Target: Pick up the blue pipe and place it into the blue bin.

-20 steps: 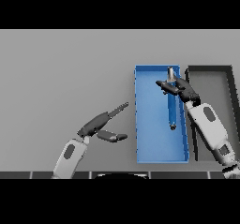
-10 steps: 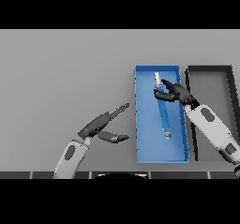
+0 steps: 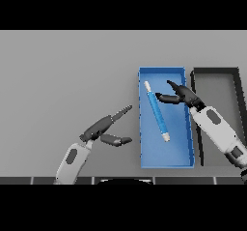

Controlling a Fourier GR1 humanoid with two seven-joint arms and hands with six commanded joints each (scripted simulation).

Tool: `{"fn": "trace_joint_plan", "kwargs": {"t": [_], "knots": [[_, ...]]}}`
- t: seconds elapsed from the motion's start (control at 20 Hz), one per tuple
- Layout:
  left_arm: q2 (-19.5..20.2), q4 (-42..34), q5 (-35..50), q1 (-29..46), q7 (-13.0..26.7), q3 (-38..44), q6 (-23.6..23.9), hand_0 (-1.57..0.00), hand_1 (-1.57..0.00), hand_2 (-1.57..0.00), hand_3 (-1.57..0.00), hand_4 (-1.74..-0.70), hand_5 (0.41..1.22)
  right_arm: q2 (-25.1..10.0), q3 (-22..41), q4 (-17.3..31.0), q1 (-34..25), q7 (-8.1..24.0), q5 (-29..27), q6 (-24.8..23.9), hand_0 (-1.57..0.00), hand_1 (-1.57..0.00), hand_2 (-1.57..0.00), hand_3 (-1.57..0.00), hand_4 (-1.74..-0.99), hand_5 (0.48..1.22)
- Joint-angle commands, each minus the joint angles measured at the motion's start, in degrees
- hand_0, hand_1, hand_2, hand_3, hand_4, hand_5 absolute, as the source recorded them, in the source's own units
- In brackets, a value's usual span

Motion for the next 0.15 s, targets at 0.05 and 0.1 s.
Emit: {"fn": "trace_joint_plan", "kwargs": {"t": [0.05,0.1], "knots": [[-0.4,0.4,0.0,0.0,-0.5,-0.1,0.0,0.00,0.00,0.00,0.00,-0.88,0.431,-0.4,0.1,0.6,-0.3,-0.1,0.2,1.1,-0.01,-0.01,-0.01,0.00,-1.022,0.649],[-0.3,0.3,0.0,0.2,-1.0,-0.3,-0.1,0.00,0.00,0.00,0.00,-0.88,0.431,0.0,0.1,0.4,-0.2,0.1,-0.2,1.0,-0.01,-0.01,-0.01,0.00,-1.022,0.643]]}}
